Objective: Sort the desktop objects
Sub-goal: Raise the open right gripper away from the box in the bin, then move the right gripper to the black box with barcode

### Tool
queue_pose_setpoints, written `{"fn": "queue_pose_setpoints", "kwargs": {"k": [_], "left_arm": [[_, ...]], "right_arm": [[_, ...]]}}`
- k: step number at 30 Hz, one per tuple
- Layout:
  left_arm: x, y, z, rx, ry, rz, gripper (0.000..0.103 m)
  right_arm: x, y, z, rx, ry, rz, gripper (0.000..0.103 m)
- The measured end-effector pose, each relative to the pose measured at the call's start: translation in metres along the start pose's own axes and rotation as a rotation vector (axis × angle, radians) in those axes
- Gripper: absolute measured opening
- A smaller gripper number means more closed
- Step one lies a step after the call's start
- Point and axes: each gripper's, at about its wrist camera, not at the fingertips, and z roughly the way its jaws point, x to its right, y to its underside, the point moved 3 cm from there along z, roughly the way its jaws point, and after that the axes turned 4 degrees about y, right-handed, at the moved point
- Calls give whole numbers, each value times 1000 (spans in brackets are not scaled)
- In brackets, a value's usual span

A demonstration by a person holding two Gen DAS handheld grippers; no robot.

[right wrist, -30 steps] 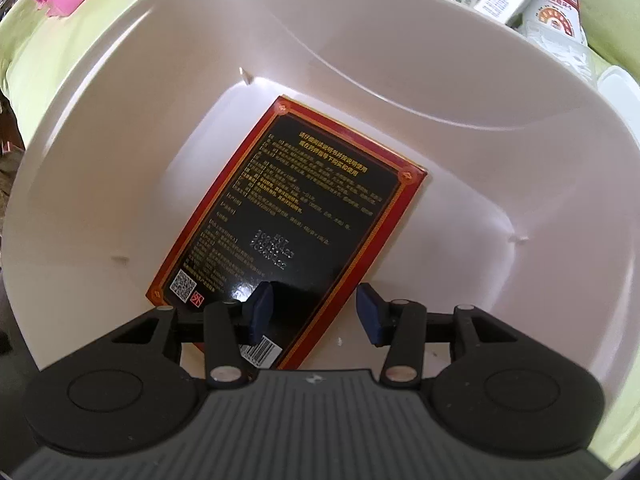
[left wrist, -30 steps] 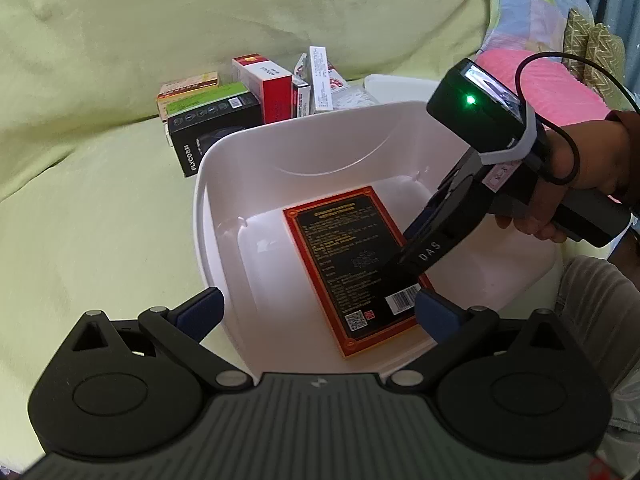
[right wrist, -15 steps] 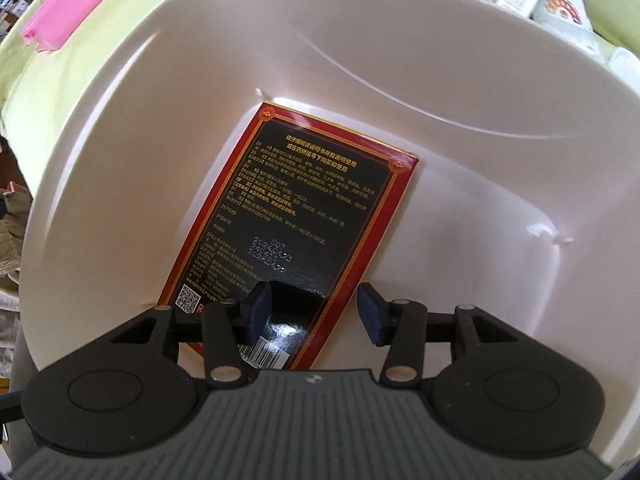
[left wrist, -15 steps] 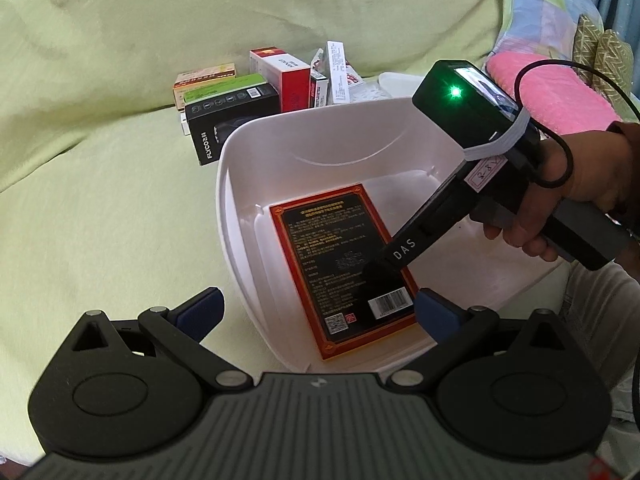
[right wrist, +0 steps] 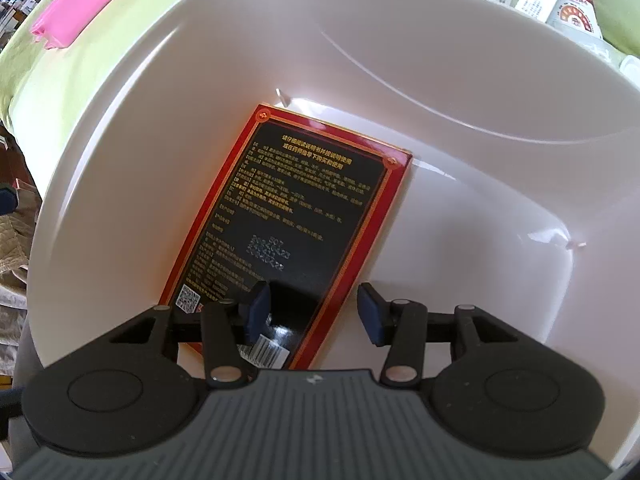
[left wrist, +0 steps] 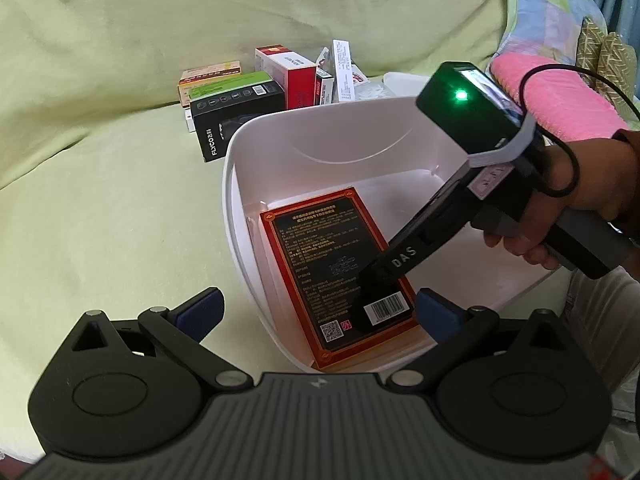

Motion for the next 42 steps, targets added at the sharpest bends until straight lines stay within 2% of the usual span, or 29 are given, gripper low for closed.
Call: {"fn": "queue_pose_setpoints", "kwargs": {"k": [10,14,19,22,26,31,35,36,37,42], "left_arm": [[1,0,-1,-7,-11,-4,102],[2,-3,-6,-4,-20,-20,102],[8,-11,-19,28,-23,-59,102],[17,-15,-29,46,-31,-80,102],[24,-17,-40,32,-37,-140,102],[35,-21,-59,28,-38,-126,102],[40,-25,-78,34,-52,-94,102],[39,-26,-83,47,-55,-103,102],[38,-26,-87,59,-62,-113,102],[39,-22,-97,101,-142,-180,102]], "right_arm": [[16,10,-16,11,-17,-22,43],[26,19,-47,124,-25,15,43],[29,24,-54,251,24,45,43],[33,33,-71,312,8,107,44],[38,53,-109,392,-4,187,45],[35,69,-149,505,21,222,51],[26,77,-172,589,46,210,62],[23,79,-174,602,42,199,68],[21,80,-177,615,38,188,70],[19,78,-180,621,30,87,73]]}}
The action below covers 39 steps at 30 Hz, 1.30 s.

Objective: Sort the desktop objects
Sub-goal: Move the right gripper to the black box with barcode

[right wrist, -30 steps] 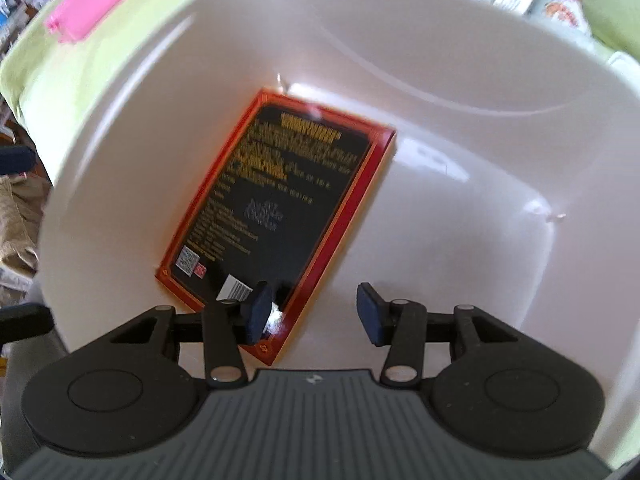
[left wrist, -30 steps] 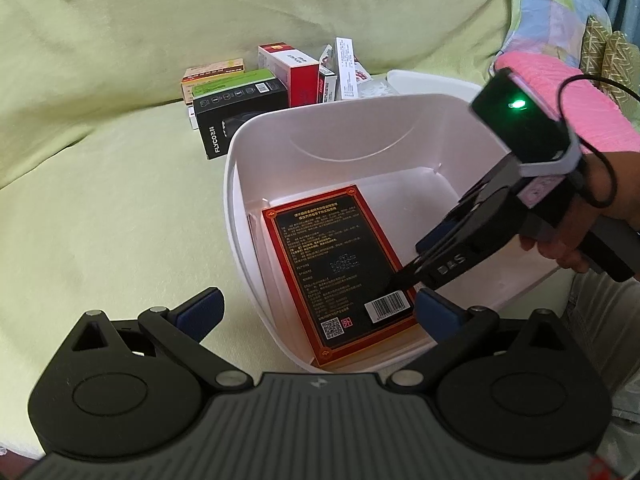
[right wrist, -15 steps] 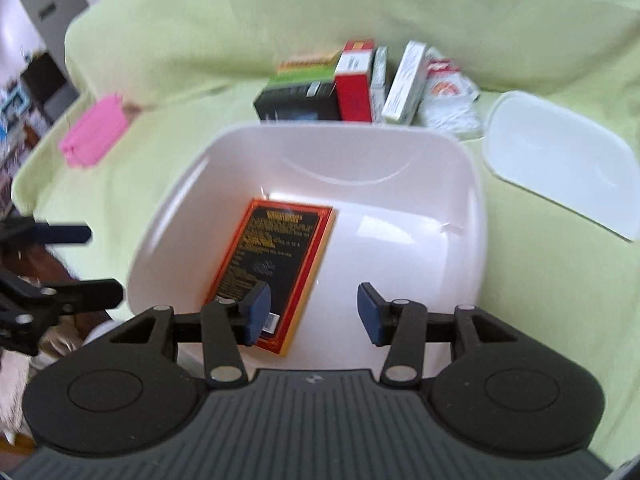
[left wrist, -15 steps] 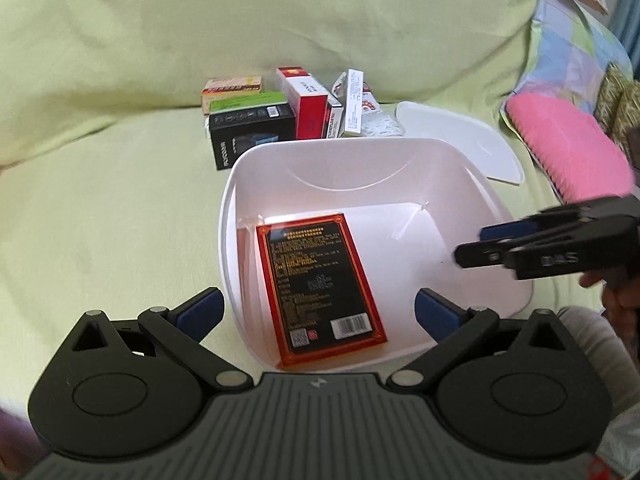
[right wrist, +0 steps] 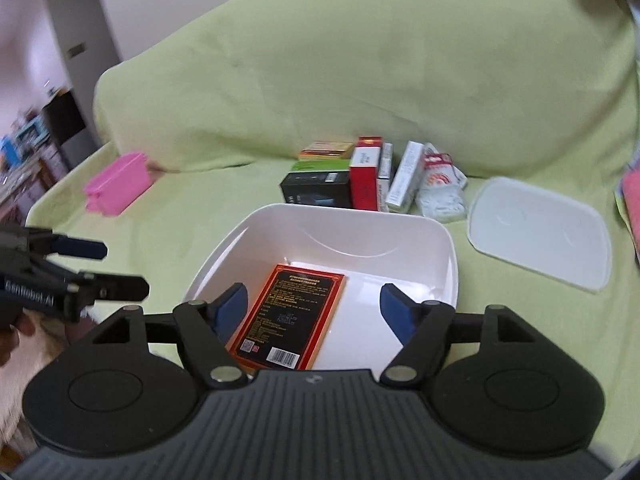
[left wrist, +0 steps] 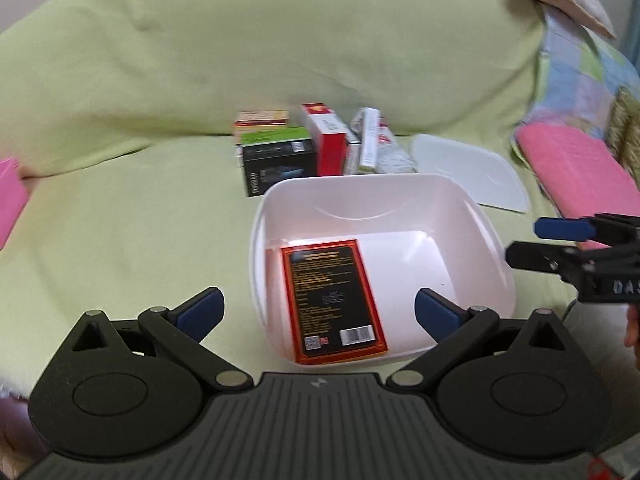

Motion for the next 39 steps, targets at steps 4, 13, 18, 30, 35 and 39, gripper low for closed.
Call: {"fn": "queue_pose_setpoints", "kwargs": {"k": [4,13,18,30,35,39], "left_arm": [[-3,-4,0,-7,-63,-37,102],[-18,-43,26,-27,-83,-60,102],[-27,-62,55,-68,-63,-62,102],[-67,-100,122,-112,-62,-34,102],[-87,-120,149,-97,-46,43,102],[-102,-135,170,-81,-14,101,102]], "right_arm": [[8,-14,14,-35,-23,-68,73],[24,-45,41,-29,-41,-118,80],[29,-52,65,-29,-49,-144,83],[23,-93,143,-42,-66,-309,83],[24,-115,177,-39,-96,-399,83],[22,-128,203,-32,-137,-487,83]]}}
